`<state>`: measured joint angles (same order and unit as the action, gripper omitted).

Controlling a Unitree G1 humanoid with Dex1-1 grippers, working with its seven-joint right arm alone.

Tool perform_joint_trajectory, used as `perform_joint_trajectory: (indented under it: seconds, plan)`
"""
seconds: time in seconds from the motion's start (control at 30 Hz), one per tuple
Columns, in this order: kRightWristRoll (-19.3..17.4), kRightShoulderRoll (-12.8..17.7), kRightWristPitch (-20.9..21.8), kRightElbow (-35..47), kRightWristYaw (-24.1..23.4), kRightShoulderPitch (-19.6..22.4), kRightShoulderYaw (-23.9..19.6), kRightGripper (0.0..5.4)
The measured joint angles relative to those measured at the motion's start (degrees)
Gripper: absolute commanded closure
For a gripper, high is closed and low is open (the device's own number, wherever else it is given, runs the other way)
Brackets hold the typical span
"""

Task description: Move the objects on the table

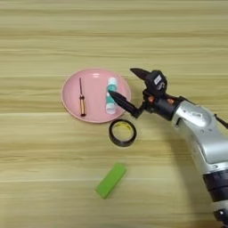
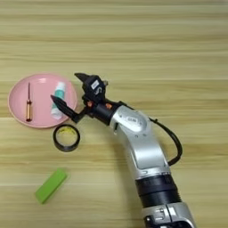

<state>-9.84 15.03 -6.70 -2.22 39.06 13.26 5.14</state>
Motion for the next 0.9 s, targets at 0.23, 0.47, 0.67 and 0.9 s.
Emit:
perform_joint_trajectory:
  seconds: [0.23, 0.47, 0.67, 0.9]
  plan:
    - [1.4, -0.6, -1.8, 0.0, -1.5, 0.5, 1.3, 0.05]
    - [3.8, -1.5, -5.5, -0.7, -4.0, 1.8, 2.3, 0.05]
    - [4.4, -2.2, -7.5, -0.5, -5.0, 2.0, 3.3, 0.05]
    - [6.6, -2.6, -11.3, 0.2, -6.6, 2.1, 4.5, 0.05]
